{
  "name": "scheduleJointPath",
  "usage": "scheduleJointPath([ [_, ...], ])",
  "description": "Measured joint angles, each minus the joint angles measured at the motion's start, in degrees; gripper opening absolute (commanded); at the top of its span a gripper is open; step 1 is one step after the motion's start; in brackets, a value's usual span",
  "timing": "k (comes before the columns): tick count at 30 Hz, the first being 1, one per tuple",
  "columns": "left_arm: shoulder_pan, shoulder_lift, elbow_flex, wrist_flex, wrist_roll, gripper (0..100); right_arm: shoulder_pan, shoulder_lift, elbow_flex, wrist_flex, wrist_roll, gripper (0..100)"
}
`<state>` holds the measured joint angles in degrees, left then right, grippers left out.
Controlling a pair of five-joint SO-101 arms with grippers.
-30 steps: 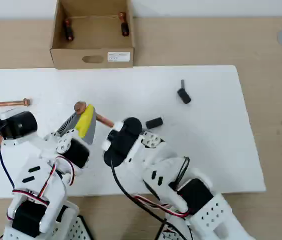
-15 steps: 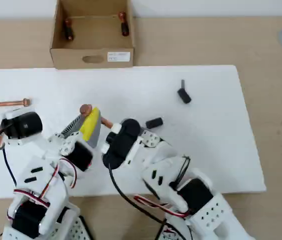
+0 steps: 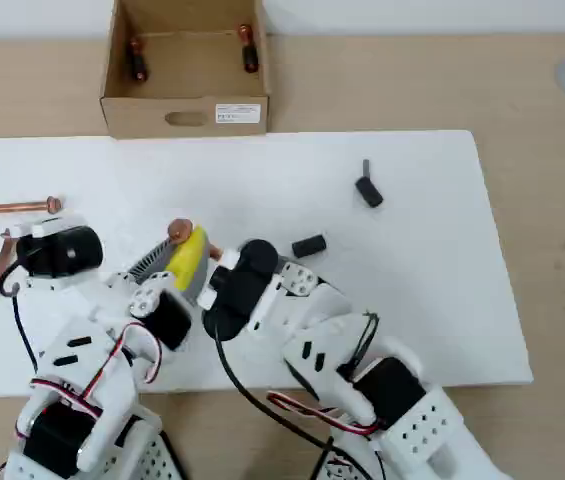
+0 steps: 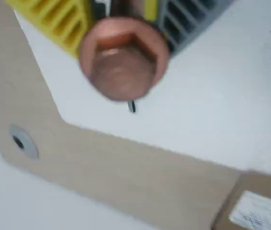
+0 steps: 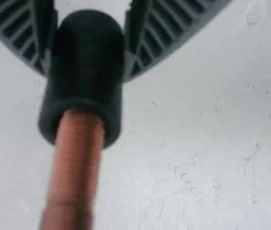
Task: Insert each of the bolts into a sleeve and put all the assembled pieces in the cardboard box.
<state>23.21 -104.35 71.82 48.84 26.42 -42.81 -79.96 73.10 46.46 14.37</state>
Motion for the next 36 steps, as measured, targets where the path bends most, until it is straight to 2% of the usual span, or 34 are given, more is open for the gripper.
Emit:
scheduleJointPath([
  [13, 7.82, 0.0, 4.04, 5.71, -1.58, 1, -0.26, 0.18, 0.09, 0.09, 2.11, 0.9],
  [17, 8.18, -0.09, 4.13, 5.71, -4.04, 3, -0.26, 0.18, 0.09, 0.18, 2.46, 0.9],
  [21, 8.18, -0.09, 4.13, 5.89, -4.48, 15, -0.18, 0.18, 0.09, 0.18, 2.46, 0.9],
  [23, 8.26, -0.09, 4.13, 6.51, -4.48, 18, 0.18, 0.18, 0.09, 0.09, 2.37, 0.9],
  [31, 8.62, 0.26, 4.48, 6.86, -4.48, 18, 0.09, 0.0, -0.18, -0.18, 2.37, 0.9],
  [36, 5.45, 0.26, 3.52, 6.86, -5.01, 18, 0.09, 0.09, -0.18, -0.18, 2.37, 0.9],
])
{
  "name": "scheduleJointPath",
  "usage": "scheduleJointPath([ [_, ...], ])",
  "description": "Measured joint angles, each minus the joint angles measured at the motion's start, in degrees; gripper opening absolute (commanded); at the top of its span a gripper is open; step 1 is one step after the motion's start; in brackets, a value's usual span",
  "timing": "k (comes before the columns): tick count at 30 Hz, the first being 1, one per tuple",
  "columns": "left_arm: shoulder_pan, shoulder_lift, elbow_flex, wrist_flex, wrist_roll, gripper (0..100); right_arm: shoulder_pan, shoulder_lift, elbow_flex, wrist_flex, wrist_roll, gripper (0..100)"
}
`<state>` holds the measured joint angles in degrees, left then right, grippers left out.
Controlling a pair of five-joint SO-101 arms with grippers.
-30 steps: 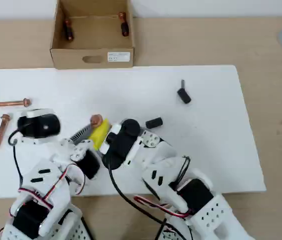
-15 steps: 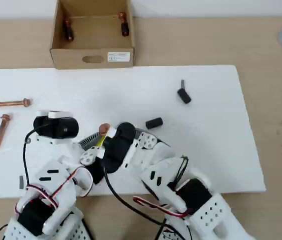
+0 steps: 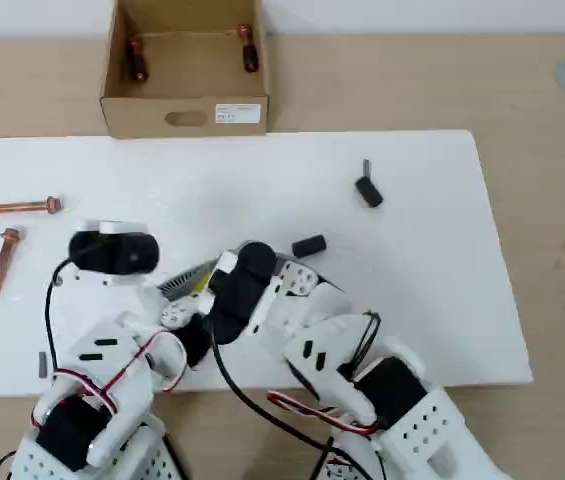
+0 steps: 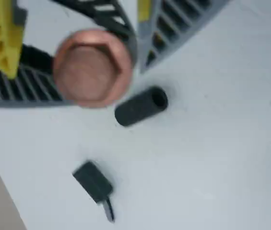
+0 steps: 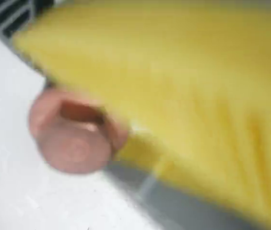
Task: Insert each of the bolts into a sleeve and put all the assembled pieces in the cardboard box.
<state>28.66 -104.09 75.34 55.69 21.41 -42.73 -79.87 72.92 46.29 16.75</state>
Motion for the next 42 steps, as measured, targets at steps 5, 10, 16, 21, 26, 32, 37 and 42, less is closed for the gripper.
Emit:
scheduleJointPath([
  [5, -3.25, 0.0, -2.81, 0.0, -2.81, 18, 0.0, 0.0, 0.0, 0.0, 0.0, 0.9],
  [10, -4.48, -0.18, -5.8, 0.0, -3.25, 16, 0.0, 0.0, 0.0, 0.0, 0.0, 0.9],
  [16, -7.74, -0.18, -6.15, 0.0, -7.21, 1, 0.35, 0.0, 0.0, 0.0, -0.09, 0.9],
  [21, -17.32, -0.18, -6.15, 0.0, -13.63, 0, 4.57, 0.0, 0.0, 0.0, -3.6, 0.9],
  [26, -28.57, -0.09, -3.08, 0.0, -21.19, 0, 8.97, 0.0, 0.0, 0.0, -7.82, 0.9],
  [32, -37.45, -0.09, 3.96, 0.0, -24.09, 0, 13.71, 0.0, 0.0, 0.0, -12.13, 0.9],
  [37, -40.26, 0.0, 11.43, 0.0, -24.44, 0, 16.0, 0.0, 0.0, 2.37, -16.0, 0.9],
  [42, -40.53, 0.0, 16.26, 0.0, -24.44, 0, 16.44, 0.35, -3.96, 6.42, -17.58, 0.9],
])
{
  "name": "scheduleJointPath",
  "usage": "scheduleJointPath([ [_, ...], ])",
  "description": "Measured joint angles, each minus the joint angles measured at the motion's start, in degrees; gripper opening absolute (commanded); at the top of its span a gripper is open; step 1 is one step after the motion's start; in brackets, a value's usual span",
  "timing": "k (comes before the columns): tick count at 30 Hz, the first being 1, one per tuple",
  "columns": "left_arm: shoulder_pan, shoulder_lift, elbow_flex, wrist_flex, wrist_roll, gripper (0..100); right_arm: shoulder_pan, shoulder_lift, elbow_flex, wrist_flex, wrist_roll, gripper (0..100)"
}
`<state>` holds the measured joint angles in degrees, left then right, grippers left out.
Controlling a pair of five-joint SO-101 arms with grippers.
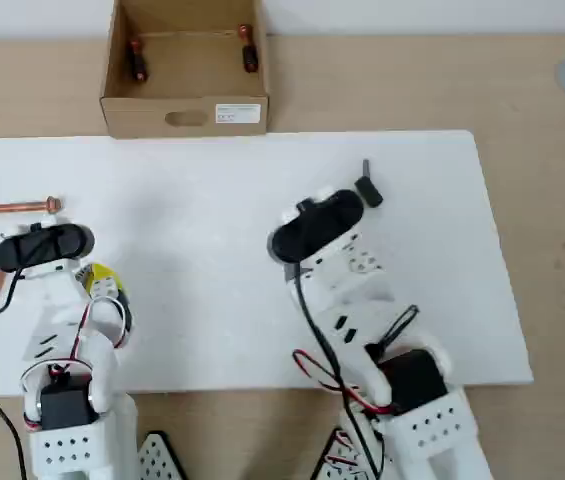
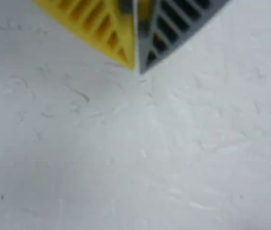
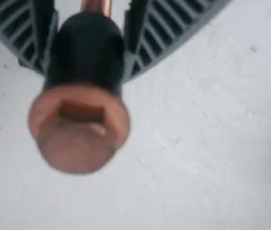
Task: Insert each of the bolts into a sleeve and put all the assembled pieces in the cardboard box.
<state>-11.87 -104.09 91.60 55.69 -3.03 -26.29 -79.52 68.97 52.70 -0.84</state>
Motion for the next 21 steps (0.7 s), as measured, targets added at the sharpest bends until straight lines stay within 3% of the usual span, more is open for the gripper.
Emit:
scheduleJointPath([
  [14, -0.09, -0.09, 4.31, 0.0, 0.0, 0, 0.0, 32.26, -29.89, 4.13, -2.11, 0.9],
  [21, -0.09, 0.0, 4.31, 0.0, 0.0, 0, 0.0, 52.92, -49.14, 4.13, 2.37, 0.9],
])
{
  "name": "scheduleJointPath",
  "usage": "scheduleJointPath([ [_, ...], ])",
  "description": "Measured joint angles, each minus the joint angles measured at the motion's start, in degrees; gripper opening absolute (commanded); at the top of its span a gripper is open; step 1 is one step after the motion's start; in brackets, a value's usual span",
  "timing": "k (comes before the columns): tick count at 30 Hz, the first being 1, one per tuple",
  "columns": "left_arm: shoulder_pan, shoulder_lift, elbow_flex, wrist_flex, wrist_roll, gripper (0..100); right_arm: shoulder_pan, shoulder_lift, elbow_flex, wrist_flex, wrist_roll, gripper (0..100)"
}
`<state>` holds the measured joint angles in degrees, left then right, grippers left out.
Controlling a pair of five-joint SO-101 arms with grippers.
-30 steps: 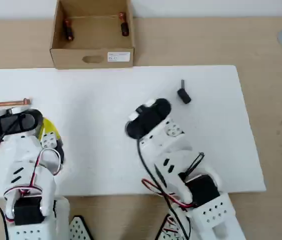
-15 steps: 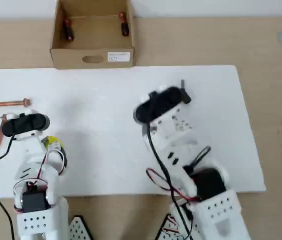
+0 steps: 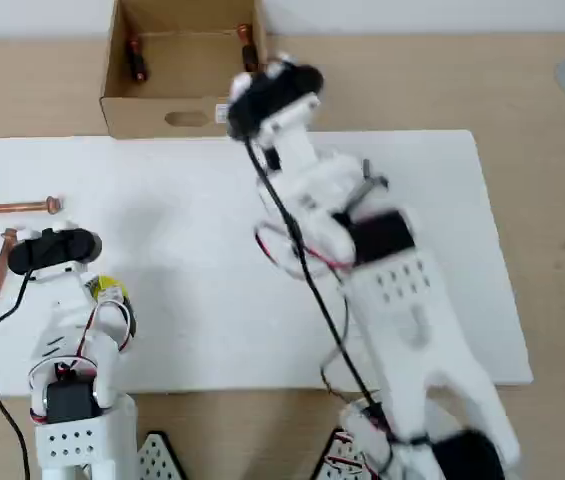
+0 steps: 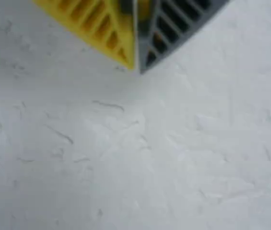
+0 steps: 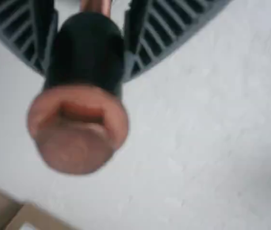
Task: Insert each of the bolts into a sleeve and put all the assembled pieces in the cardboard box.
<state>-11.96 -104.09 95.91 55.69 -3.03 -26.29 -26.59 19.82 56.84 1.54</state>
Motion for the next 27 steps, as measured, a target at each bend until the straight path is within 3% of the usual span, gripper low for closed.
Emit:
scheduleJointPath([
  [27, 0.0, 0.0, 0.0, 0.0, 0.0, 0, 1.93, 77.01, -87.38, 0.0, 17.23, 1.2],
])
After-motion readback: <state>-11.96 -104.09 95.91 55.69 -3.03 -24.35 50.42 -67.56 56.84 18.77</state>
